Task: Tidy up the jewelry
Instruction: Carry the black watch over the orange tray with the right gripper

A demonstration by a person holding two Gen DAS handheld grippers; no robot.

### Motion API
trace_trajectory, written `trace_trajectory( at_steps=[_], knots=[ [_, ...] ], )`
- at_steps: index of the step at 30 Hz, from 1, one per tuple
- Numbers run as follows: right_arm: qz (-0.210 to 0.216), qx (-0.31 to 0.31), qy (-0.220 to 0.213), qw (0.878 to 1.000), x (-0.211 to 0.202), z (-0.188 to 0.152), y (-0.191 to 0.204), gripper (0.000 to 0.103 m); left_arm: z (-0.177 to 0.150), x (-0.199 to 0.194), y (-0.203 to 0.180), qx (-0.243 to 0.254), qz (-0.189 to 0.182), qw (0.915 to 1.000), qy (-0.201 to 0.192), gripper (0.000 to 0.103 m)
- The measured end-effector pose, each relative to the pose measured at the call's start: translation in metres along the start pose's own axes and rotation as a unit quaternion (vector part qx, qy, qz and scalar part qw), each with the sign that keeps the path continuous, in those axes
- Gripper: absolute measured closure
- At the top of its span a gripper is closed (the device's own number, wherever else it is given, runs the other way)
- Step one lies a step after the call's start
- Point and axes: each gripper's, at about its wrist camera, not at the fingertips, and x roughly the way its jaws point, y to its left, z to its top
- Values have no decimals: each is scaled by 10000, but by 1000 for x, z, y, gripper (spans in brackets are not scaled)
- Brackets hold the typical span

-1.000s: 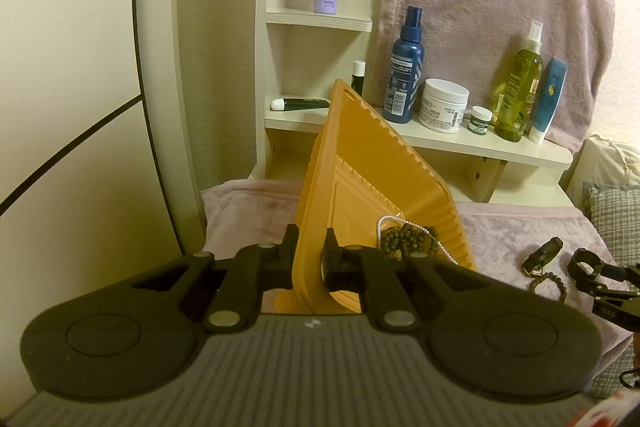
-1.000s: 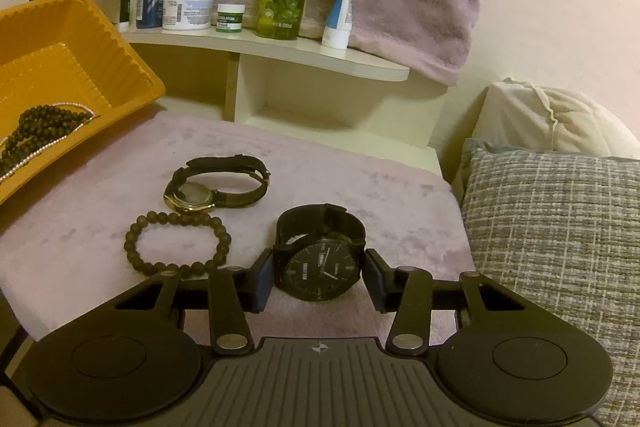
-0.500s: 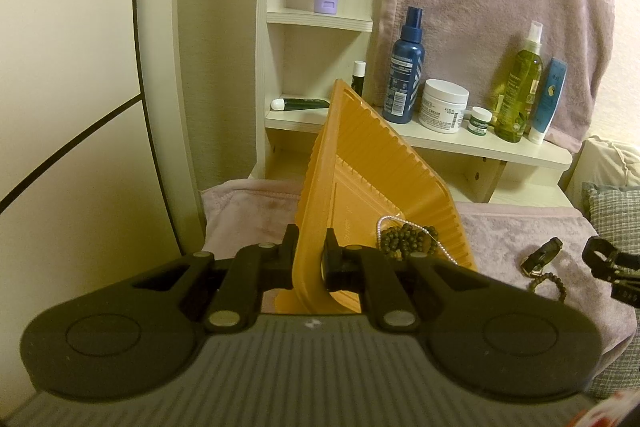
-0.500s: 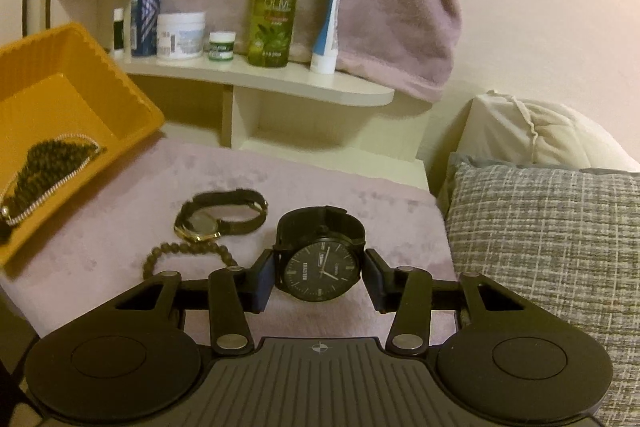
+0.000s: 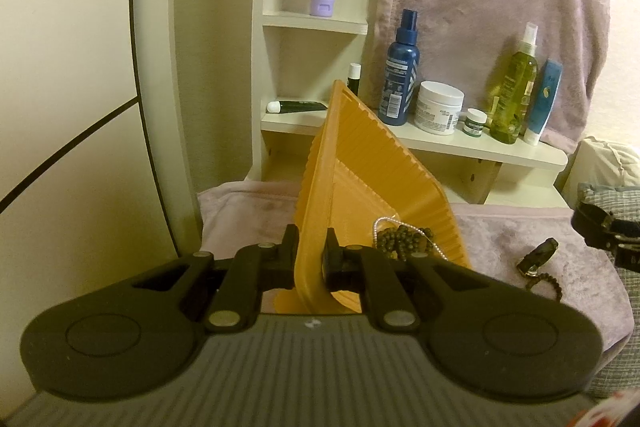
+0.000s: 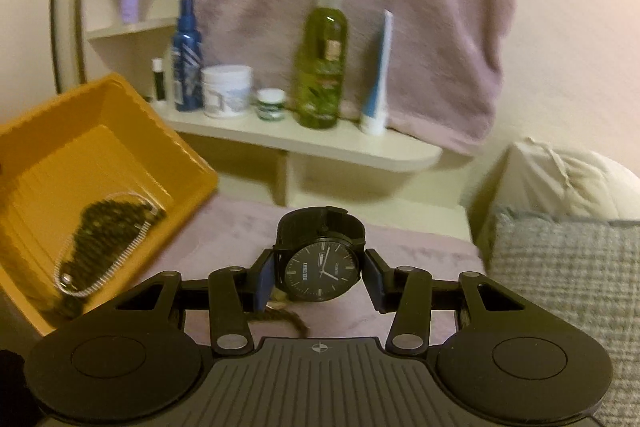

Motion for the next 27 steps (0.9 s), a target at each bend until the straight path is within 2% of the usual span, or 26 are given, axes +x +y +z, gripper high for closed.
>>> trace_trajectory(
  at_steps=[6,13,22,27],
  knots=[
    [473,-87,-132,9988,3,18,24,56,0,0,-1,15,-1,10000,-7,93],
    [1320,-334,-171,9905,10,28,69,56,0,0,0,11,-6,10000,-6,93],
    [2527,-833,-35,9639,17,24,115,56,-1,0,1,-13,-13,10000,8,93],
    [2783,-961,157,9555,24,20,131,56,-1,0,1,-19,-8,10000,13,93]
  ],
)
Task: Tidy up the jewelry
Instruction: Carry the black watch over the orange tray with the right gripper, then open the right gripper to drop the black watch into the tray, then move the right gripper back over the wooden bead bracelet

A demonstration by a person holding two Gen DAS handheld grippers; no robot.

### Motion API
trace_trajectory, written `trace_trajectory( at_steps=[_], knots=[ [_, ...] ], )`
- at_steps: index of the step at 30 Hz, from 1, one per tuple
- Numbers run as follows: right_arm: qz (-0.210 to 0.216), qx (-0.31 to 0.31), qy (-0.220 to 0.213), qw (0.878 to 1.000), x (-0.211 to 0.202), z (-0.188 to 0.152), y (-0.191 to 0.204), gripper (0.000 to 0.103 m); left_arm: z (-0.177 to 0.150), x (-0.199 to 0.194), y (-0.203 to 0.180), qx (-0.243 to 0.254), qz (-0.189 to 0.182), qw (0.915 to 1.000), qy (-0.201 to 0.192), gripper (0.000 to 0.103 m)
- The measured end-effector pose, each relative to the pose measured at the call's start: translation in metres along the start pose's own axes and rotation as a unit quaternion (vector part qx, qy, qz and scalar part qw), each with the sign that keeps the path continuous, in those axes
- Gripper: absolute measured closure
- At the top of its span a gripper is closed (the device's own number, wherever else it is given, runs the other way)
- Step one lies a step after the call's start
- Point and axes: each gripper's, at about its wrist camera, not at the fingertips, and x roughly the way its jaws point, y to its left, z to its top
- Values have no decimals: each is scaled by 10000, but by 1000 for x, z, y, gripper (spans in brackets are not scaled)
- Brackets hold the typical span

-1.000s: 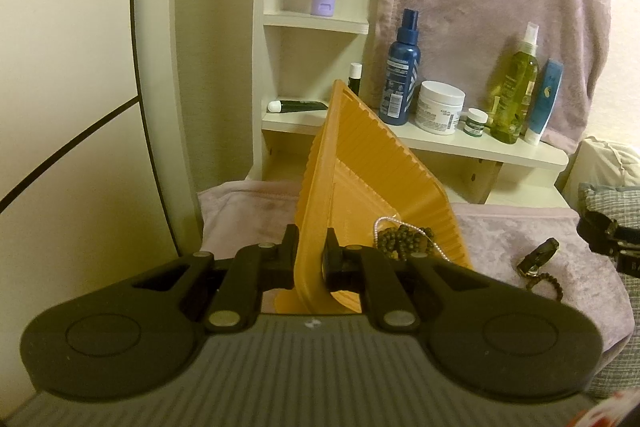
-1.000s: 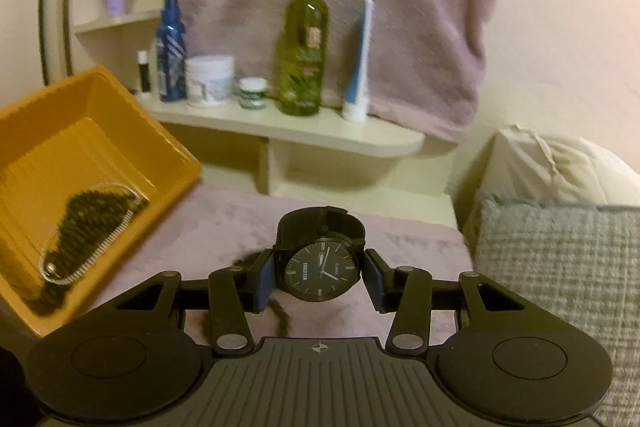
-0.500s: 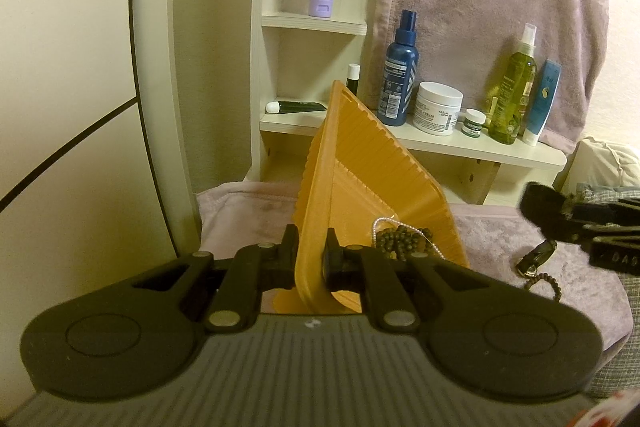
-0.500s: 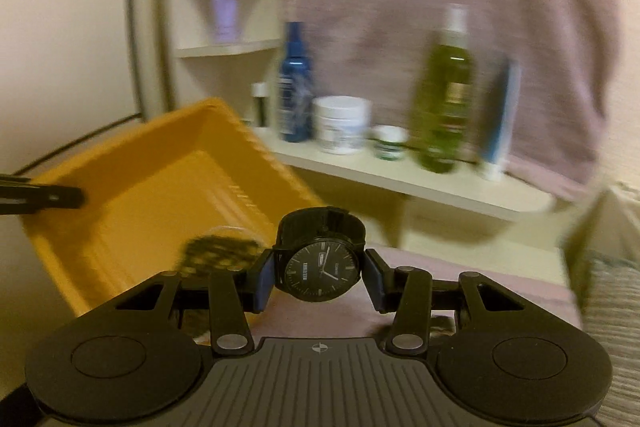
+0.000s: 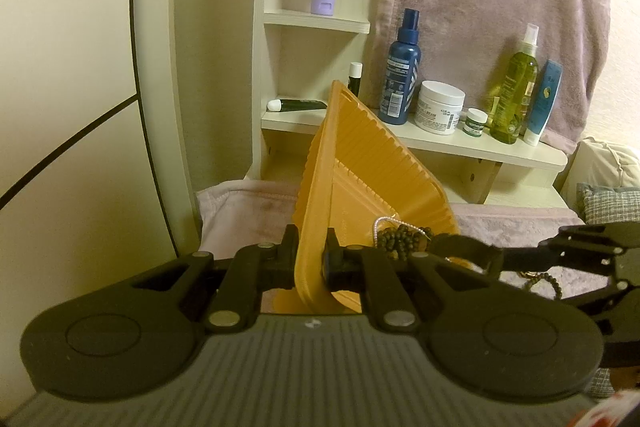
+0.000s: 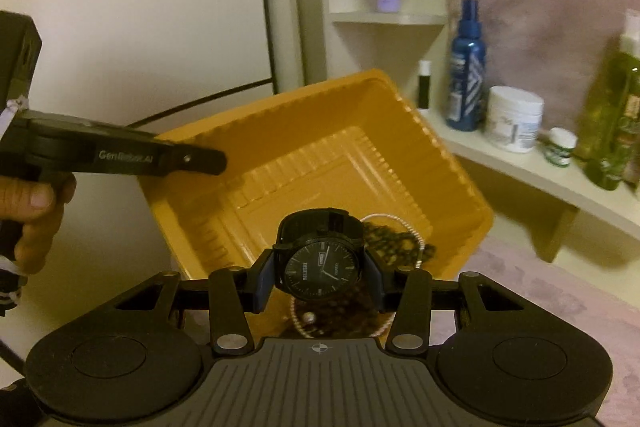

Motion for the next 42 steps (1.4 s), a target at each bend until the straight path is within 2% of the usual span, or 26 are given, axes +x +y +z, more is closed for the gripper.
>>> trace_trajectory(
  at_steps=[9,12,13,14,23,29,31,33,35,42],
  knots=[
    [87,125,161,9998,14,-2,-3,56,1,1,0,6,-1,10000,2,93],
    [113,161,148,9997,14,-1,-3,60,1,1,0,10,1,10000,3,93],
    [124,154,144,9997,13,-1,-2,70,1,1,0,6,-8,10000,7,93],
    [154,146,104,9997,13,-1,-2,76,1,1,0,12,-4,10000,1,93],
    [-8,258,-63,9996,4,3,-7,76,2,2,0,9,-20,10000,7,93],
    [-381,536,-169,9977,-15,-9,-23,76,2,2,1,-6,-18,10000,7,93],
    [-589,652,-161,9960,-23,-17,-30,74,2,2,1,-8,-13,10000,5,93],
    [-801,780,-147,9936,-31,-26,-38,68,2,2,1,-11,-14,10000,3,93],
    [-1030,963,-144,9899,-42,-38,-48,54,2,2,1,-6,-18,10000,0,93],
    [-1769,1439,51,9736,-71,-79,-77,49,1,3,1,-34,-11,10000,-3,93]
  ],
)
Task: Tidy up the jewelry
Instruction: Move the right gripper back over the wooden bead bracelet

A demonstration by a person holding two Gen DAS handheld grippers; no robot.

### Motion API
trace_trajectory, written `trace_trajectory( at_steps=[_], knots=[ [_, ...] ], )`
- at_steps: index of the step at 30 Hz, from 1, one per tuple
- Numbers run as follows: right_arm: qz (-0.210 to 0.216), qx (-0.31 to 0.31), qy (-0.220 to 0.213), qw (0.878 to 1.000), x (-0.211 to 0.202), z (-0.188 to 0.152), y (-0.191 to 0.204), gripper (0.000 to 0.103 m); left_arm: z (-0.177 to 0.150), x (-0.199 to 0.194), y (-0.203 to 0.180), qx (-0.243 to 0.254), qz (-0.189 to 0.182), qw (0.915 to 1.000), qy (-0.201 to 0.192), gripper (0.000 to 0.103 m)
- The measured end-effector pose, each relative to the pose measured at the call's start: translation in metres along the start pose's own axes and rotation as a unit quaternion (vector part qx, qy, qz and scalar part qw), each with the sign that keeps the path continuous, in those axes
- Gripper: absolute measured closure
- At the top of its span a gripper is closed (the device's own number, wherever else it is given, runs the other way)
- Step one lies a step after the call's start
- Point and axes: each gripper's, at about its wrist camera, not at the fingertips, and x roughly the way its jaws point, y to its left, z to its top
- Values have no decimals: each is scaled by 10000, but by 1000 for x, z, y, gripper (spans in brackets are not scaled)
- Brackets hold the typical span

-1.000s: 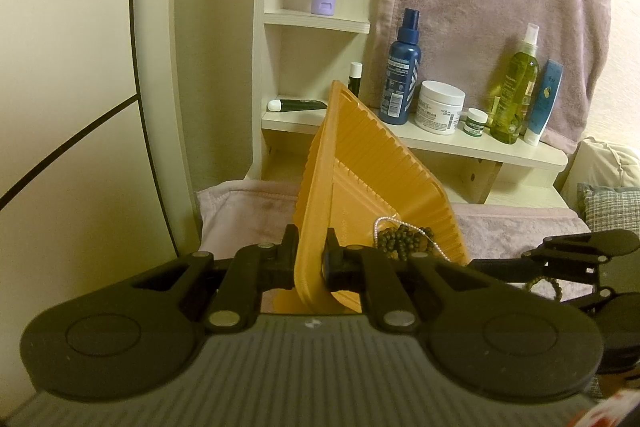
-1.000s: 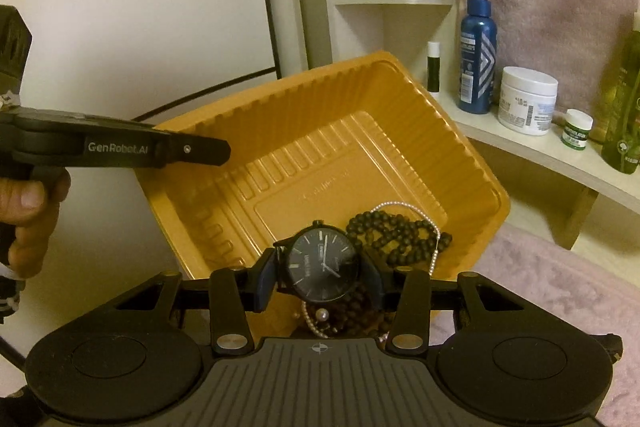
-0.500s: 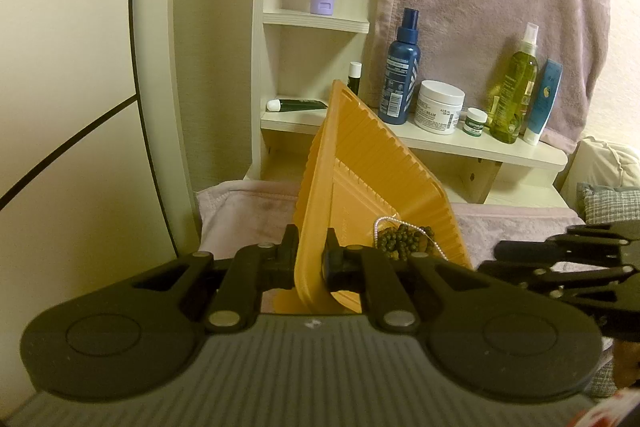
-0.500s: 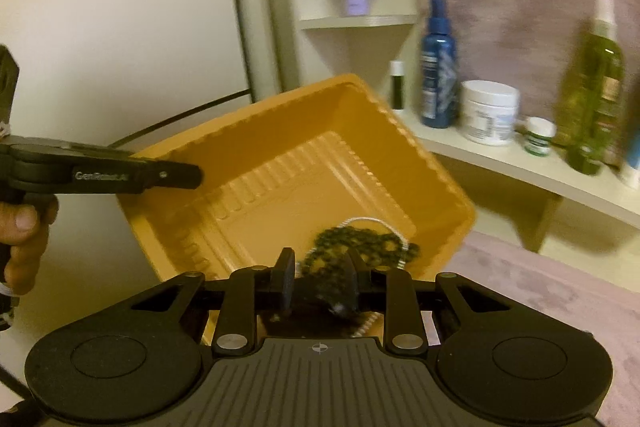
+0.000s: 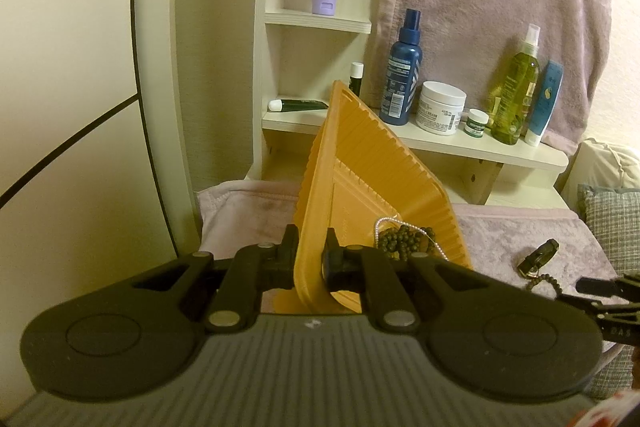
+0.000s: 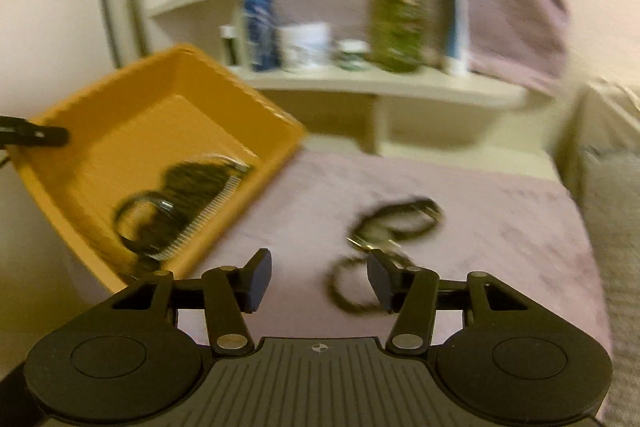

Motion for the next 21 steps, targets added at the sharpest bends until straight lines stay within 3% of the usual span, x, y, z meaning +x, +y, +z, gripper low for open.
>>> trace_trajectory(
  at_steps=[6,15,17,21],
  knots=[
    [-351,130,150,9992,-1,-13,-18,37,0,0,0,9,1,10000,-4,93],
    [-672,238,185,9973,17,-12,-25,38,1,0,-1,39,13,10000,-8,93],
    [-717,281,229,9968,22,-10,-30,56,1,0,-1,37,16,10000,-4,93],
    [-828,226,342,9957,34,-7,-35,72,1,0,-2,35,34,10000,-1,93]
  ],
)
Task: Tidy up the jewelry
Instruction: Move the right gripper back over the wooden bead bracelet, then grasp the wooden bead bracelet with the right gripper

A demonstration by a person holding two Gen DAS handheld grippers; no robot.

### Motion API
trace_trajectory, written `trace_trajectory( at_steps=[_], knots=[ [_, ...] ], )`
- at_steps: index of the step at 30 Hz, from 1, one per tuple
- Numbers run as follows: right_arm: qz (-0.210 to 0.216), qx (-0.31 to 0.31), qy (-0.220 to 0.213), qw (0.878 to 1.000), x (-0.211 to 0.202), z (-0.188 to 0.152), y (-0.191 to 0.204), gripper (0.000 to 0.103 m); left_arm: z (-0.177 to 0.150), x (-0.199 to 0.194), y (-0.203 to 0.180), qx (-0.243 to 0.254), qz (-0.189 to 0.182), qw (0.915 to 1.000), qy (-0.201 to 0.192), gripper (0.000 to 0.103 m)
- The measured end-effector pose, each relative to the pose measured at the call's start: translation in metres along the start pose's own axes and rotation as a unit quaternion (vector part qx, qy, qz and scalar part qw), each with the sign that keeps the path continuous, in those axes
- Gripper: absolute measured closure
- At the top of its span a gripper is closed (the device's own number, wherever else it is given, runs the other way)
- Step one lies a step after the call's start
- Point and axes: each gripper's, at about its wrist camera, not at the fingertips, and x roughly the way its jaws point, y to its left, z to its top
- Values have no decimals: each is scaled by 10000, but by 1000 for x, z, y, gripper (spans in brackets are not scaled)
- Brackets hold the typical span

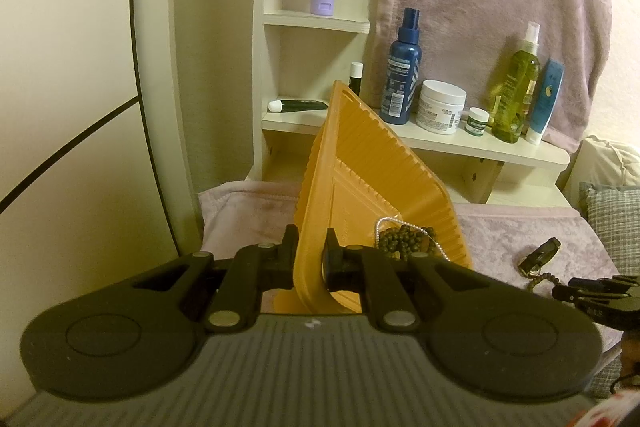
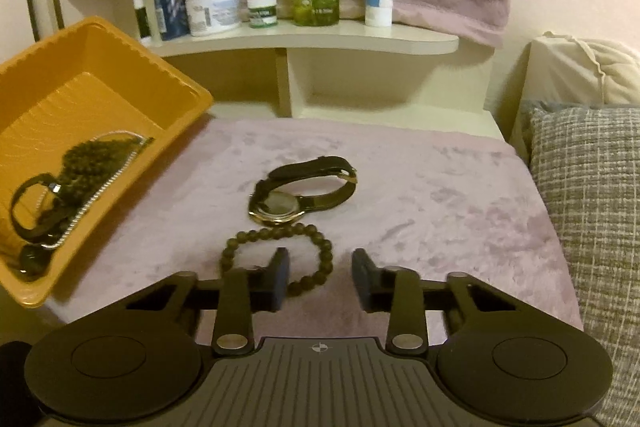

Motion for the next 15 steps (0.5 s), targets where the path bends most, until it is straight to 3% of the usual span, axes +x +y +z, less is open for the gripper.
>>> trace_trajectory(
  at_steps=[4,8,15],
  knots=[
    [-73,-117,36,9999,8,1,0,81,0,0,0,9,0,10000,0,93],
    [-103,-249,58,9996,9,1,4,96,-1,0,2,6,11,10000,2,93],
    [-164,-471,-68,9987,-2,-1,10,96,-1,1,2,0,19,10000,8,93]
  ],
)
